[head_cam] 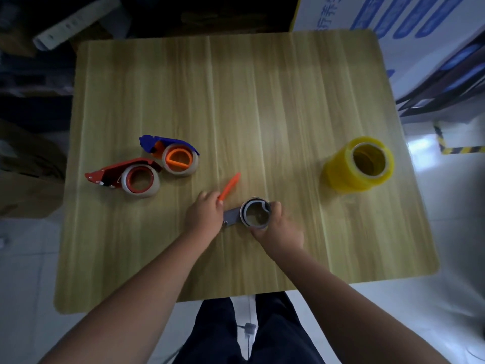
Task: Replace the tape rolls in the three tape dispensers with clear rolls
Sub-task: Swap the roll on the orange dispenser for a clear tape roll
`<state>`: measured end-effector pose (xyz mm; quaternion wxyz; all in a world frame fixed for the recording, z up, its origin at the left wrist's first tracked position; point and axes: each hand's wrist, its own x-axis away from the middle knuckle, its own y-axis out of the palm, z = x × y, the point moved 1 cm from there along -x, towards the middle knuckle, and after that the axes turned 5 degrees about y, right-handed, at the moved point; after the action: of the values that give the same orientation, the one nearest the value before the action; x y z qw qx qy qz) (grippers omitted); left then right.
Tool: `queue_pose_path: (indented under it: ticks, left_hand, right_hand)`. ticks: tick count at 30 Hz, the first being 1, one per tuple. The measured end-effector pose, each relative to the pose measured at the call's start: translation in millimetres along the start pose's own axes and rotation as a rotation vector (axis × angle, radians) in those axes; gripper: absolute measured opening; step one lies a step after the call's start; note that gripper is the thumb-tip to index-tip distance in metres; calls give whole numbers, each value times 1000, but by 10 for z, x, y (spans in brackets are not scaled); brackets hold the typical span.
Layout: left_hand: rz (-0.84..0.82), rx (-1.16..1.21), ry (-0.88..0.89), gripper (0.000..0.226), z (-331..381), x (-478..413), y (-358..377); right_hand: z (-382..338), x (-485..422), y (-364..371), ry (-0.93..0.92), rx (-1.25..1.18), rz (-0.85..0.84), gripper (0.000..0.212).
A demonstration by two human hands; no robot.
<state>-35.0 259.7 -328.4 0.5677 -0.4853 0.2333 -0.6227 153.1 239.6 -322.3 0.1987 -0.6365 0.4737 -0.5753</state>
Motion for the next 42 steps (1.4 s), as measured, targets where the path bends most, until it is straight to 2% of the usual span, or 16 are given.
queue_pose_path:
  ticks: [2, 6, 8, 15, 20, 24, 29, 33, 37, 42]
  left_hand:
    - [5, 99, -76, 32, -56, 27, -2]
    - [-88, 185, -65, 27, -136, 63, 3]
    - [-136, 215, -79, 32, -179, 63, 8]
    - [-150, 194, -106, 43, -217, 55, 168]
    - [-188, 218, -186, 51, -216, 32, 177]
    - [-160, 150, -207, 53, -159, 49, 248]
    - [-138, 112, -203, 60, -91, -3, 330]
    - [-78, 86, -277, 53, -46, -4, 343]
    - [-38, 3, -326, 54, 11, 23, 351]
    - [11, 35, -368, 58, 51, 55, 368]
  right_hand:
    - [-25, -11, 48, 7, -6, 30, 74]
    - [-65, -52, 110, -16, -42, 81, 79]
    - [-75, -68, 120, -29, -68, 95, 81]
    - [-101, -97, 173, -96, -131, 126, 99]
    - [-121, -144, 214, -127, -115, 184, 88]
    - [-82, -168, 272, -211, -119, 249, 79]
    - [-13, -205, 324, -278, -81, 310, 82]
    - [23, -237, 319, -328, -31, 359, 84]
    - [64, -275, 337, -365, -8, 368, 84]
    - [94, -277, 333, -387, -23, 356, 82]
